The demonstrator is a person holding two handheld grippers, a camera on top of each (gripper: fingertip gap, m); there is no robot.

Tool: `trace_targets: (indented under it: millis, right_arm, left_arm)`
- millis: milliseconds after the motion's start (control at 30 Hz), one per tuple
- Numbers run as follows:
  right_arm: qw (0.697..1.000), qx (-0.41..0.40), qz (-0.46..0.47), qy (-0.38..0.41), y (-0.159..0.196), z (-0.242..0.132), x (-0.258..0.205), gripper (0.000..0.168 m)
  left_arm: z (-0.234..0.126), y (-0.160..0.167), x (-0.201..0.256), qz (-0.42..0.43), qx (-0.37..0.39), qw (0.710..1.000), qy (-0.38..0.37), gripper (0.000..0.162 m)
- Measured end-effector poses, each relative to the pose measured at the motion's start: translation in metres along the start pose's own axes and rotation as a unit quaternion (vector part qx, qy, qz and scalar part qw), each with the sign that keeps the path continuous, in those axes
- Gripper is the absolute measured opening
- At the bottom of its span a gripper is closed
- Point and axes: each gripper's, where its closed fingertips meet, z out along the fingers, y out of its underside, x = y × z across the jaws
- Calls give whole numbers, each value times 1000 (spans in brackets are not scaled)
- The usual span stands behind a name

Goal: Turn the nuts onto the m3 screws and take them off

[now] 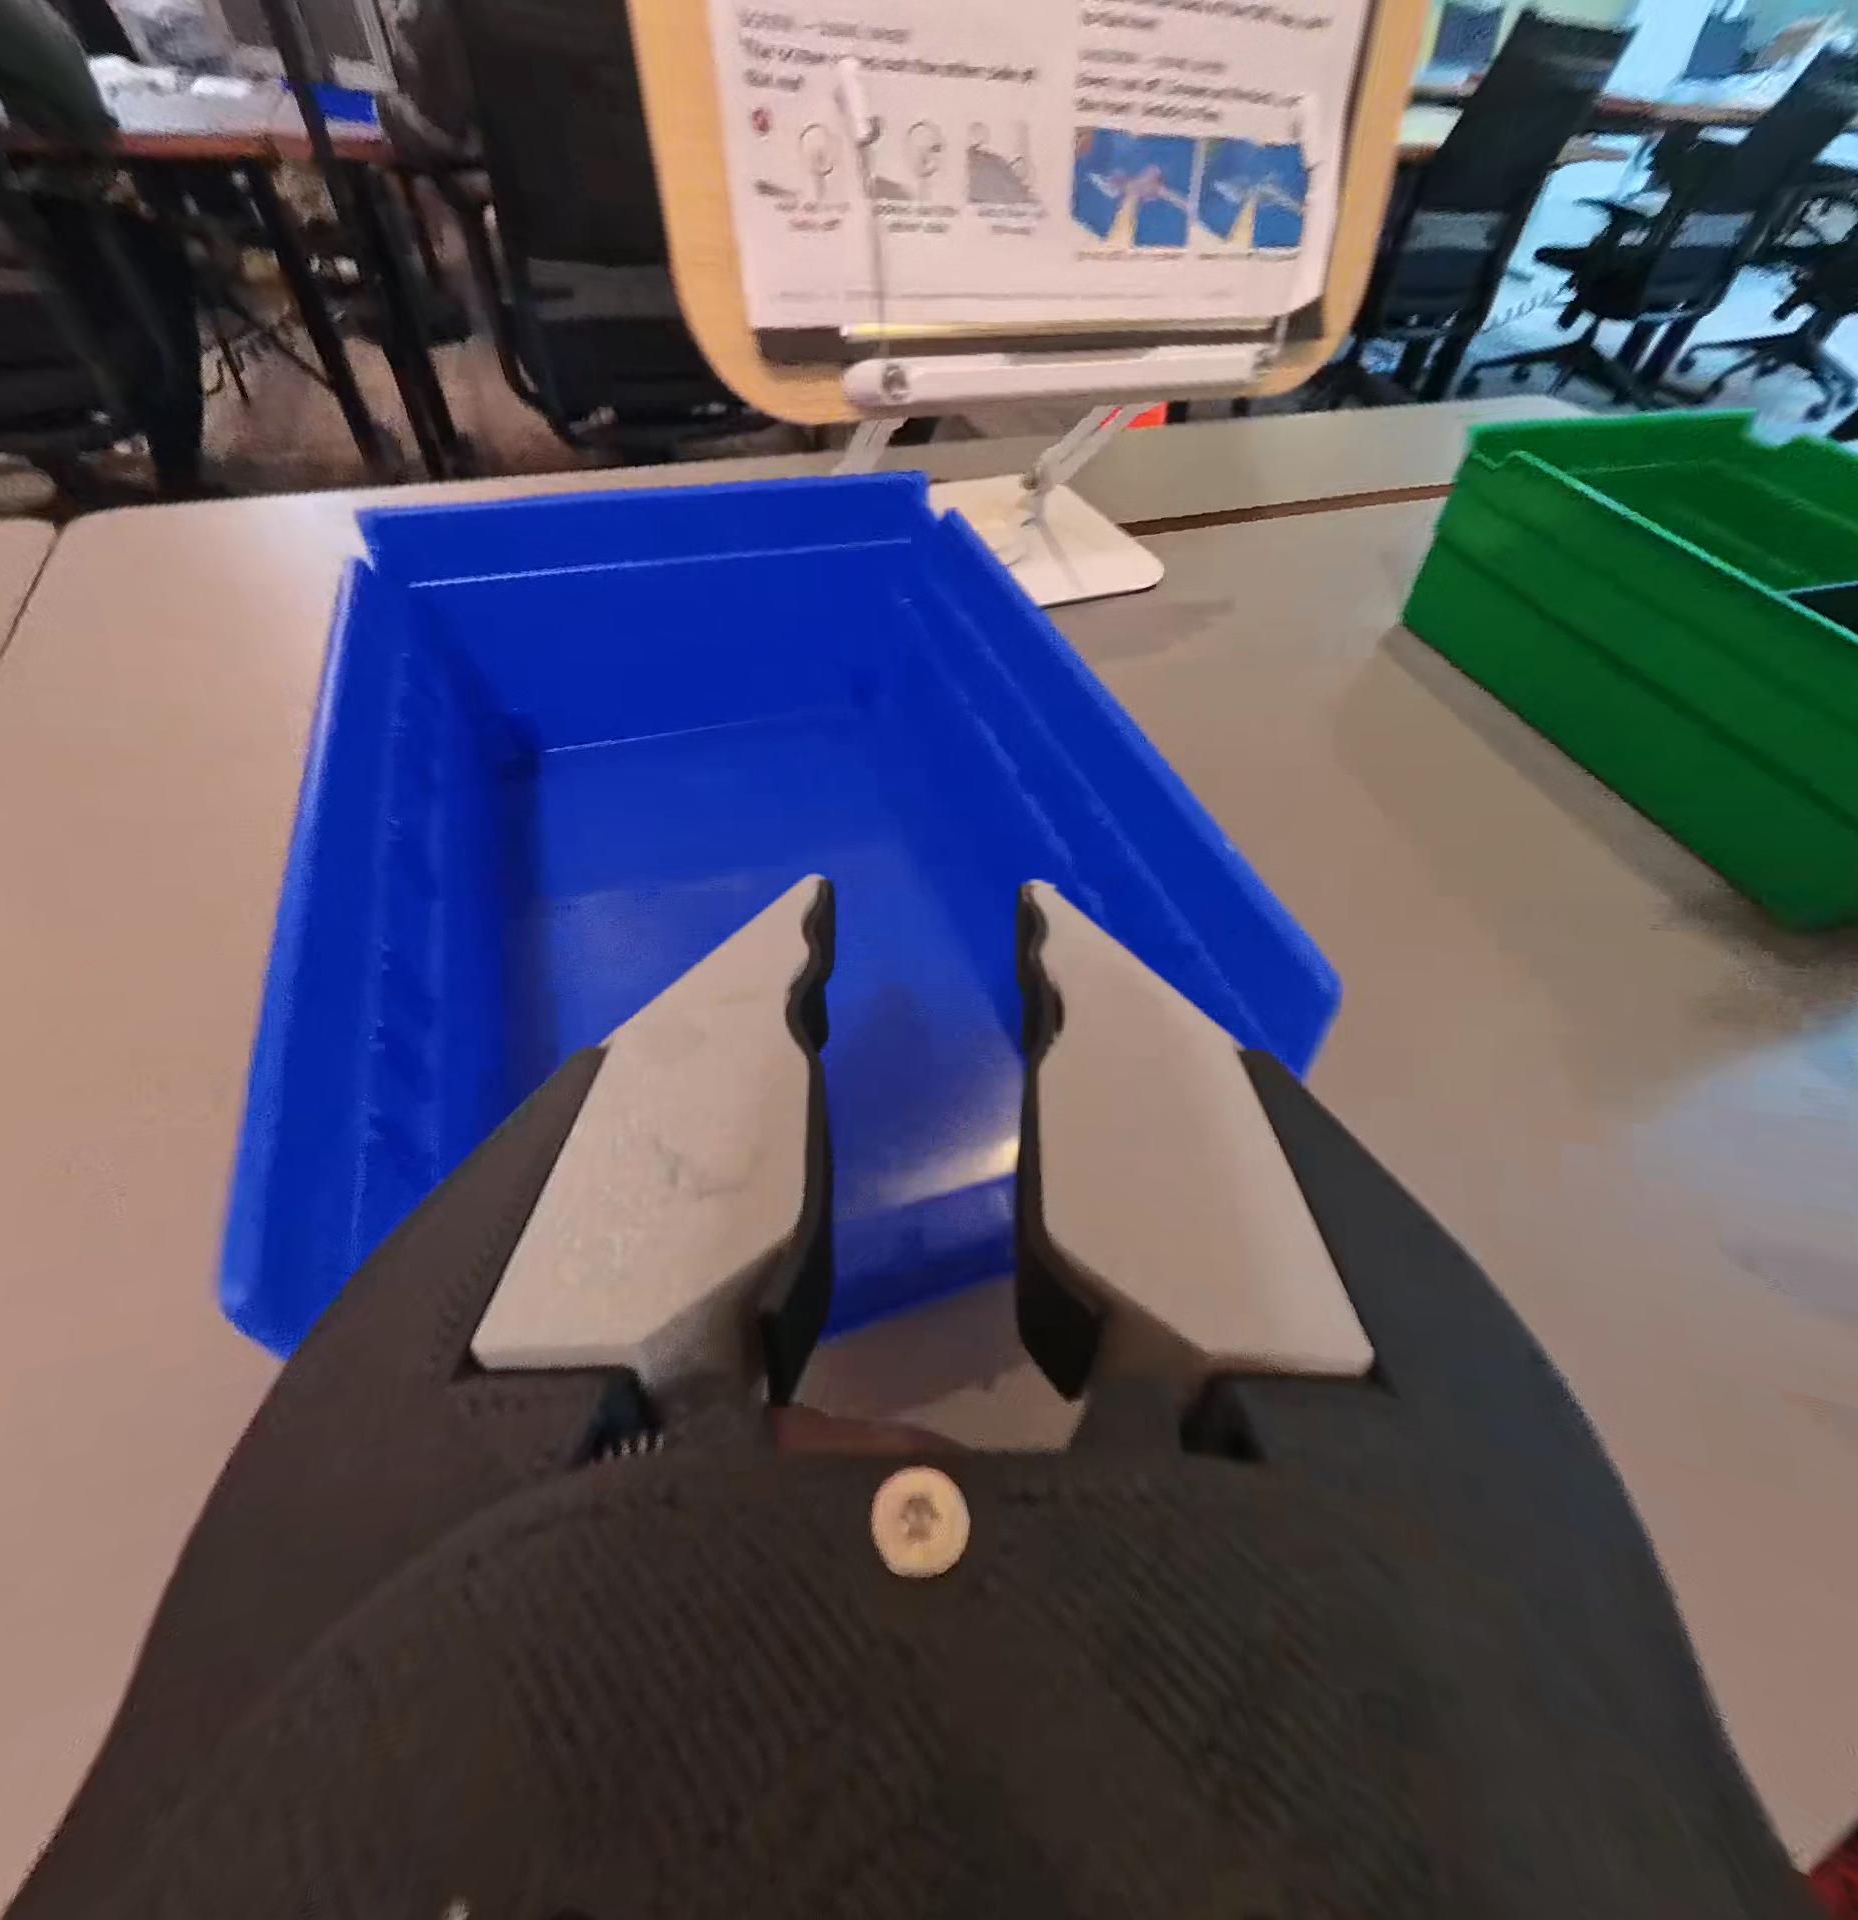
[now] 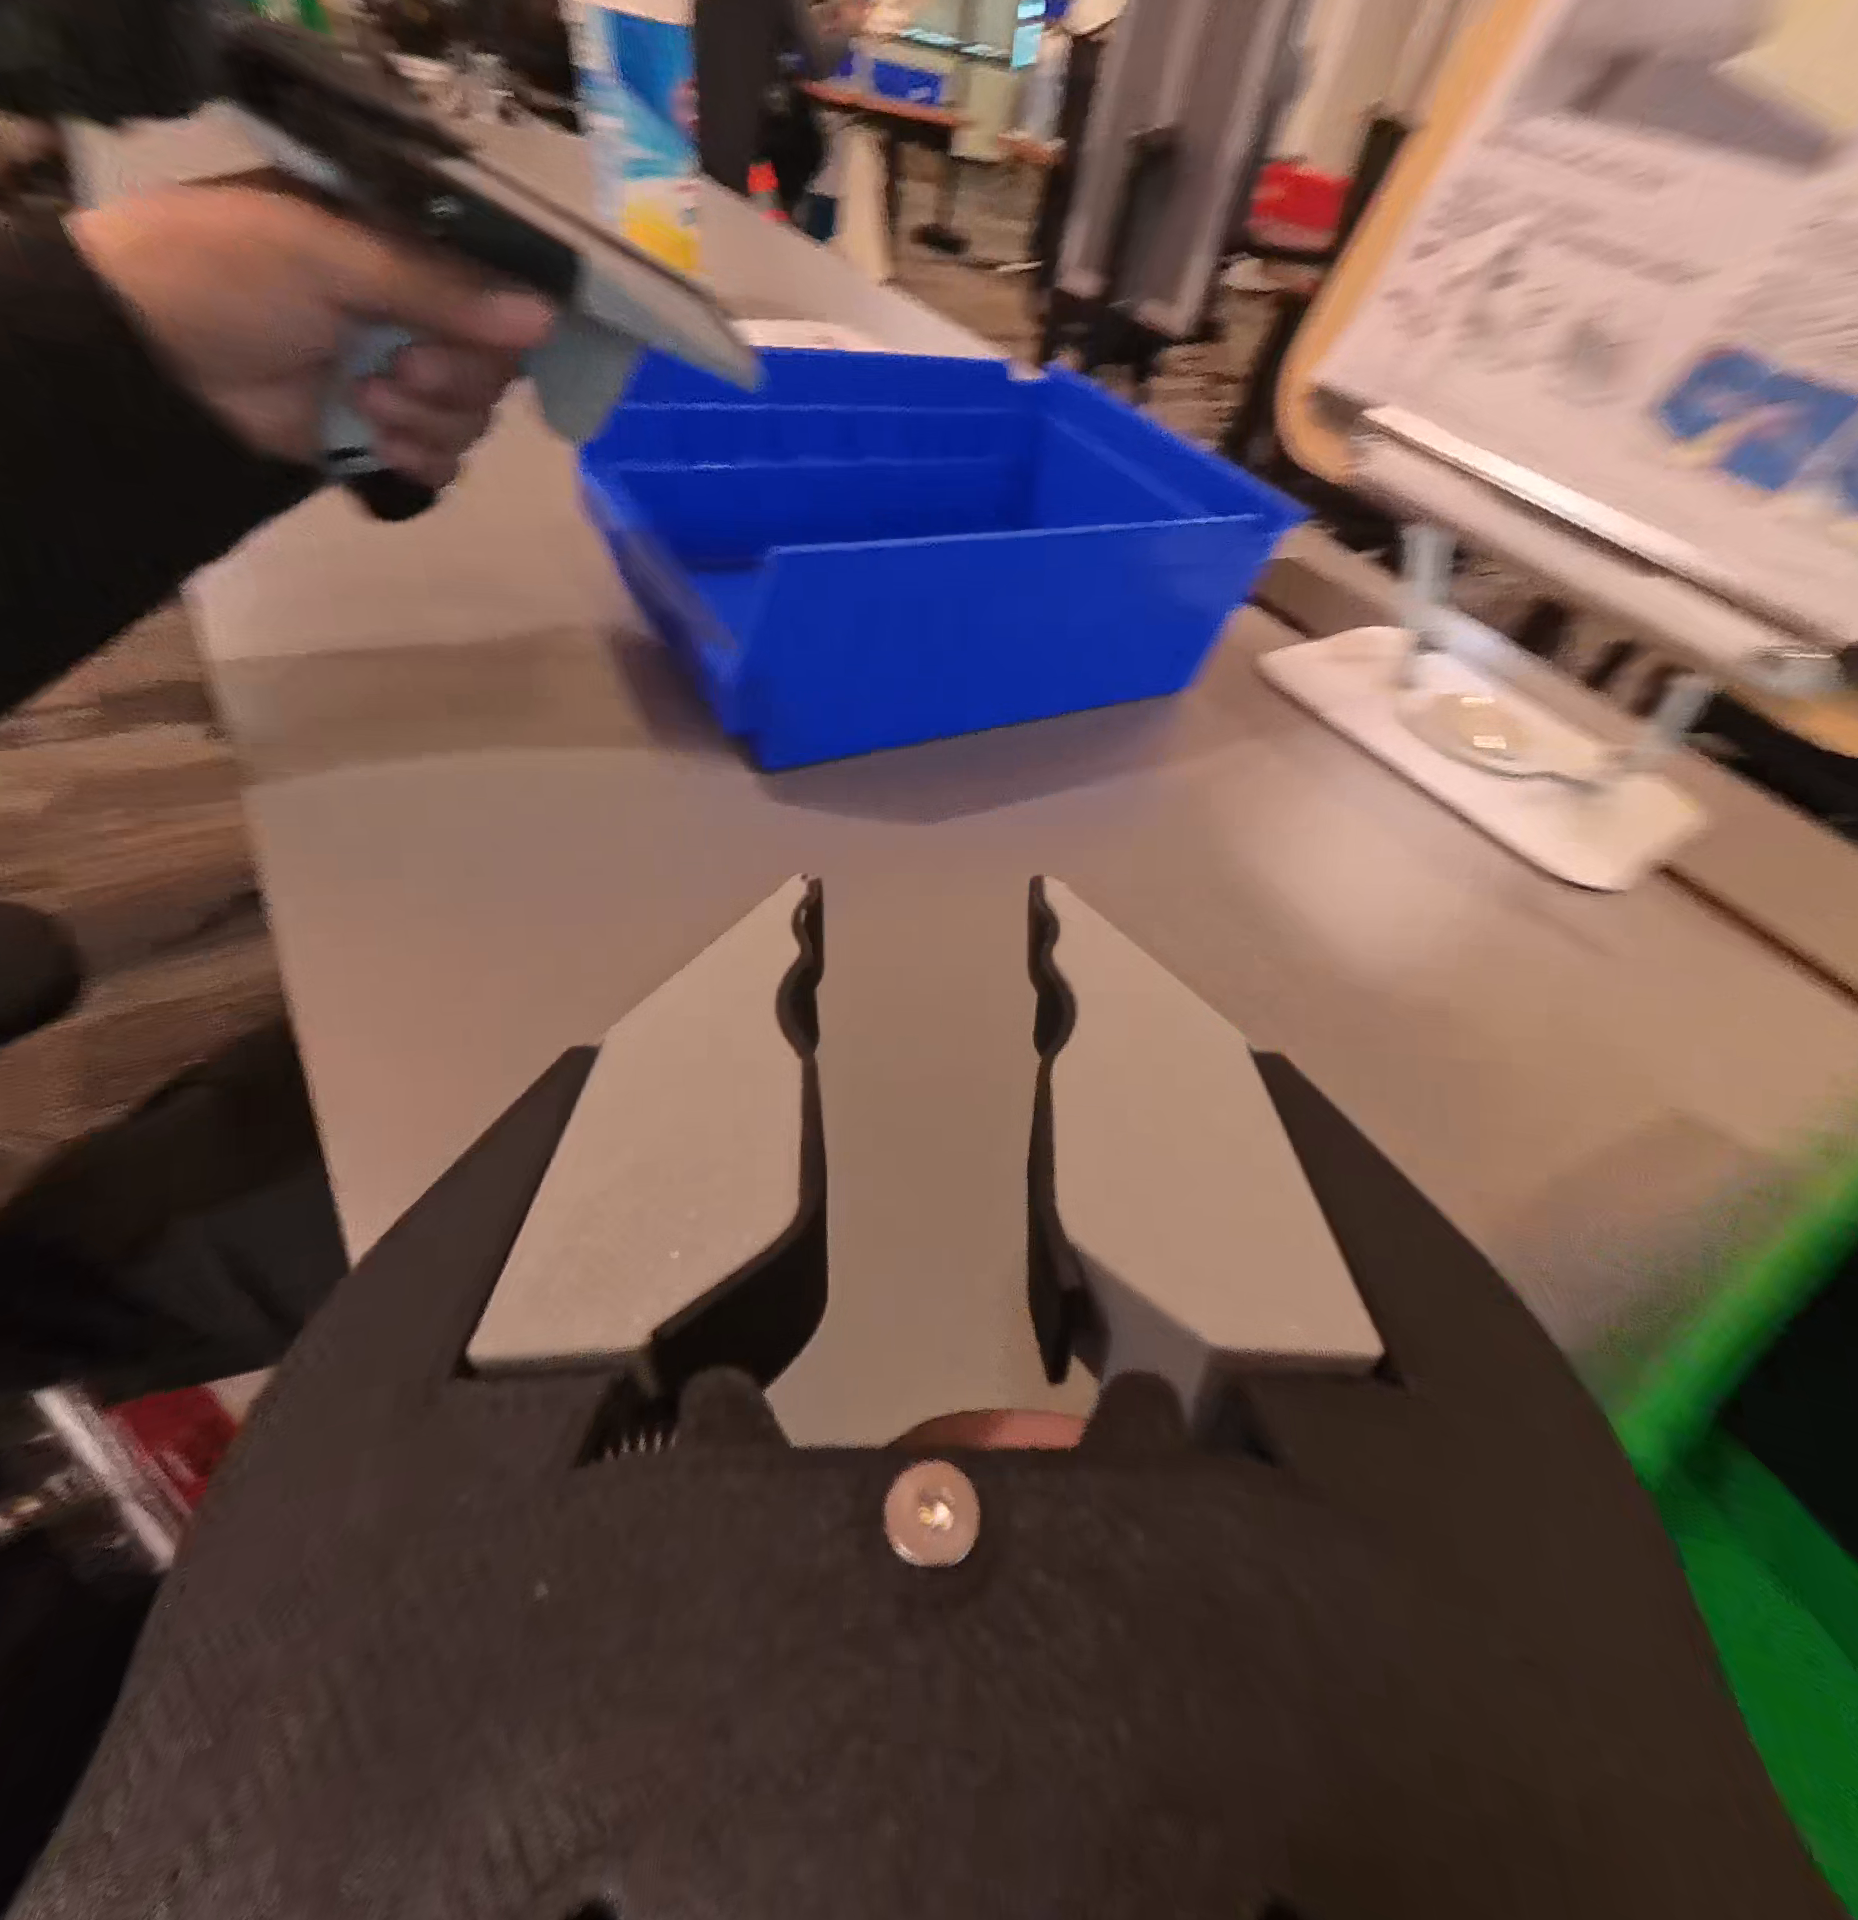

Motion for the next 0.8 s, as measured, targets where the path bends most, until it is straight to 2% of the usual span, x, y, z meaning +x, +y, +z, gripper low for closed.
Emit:
trace_targets:
  millis: [100, 267, 467, 700, 800]
  right_arm:
    - [999, -20, -1, -46, 9, 47, -9, 36]
    - [993, -44, 48, -95, 31, 103, -6, 37]
    - [989, -24, 98, -106, 33, 96, 9, 39]
    - [991, -5, 94, -99, 25, 87, 15, 39]
    - [991, -10, 83, -103, 25, 87, 9, 39]
  left_arm:
    - [19, -2, -16, -5, -47, 999, 5, 36]
    - [49, 28, -26, 29, -159, 987, 13, 36]
    - [75, 74, -39, 96, -299, 949, 14, 35]
    - [93, 98, -48, 133, -381, 915, 7, 33]
    - [96, 96, -54, 148, -387, 910, -11, 15]
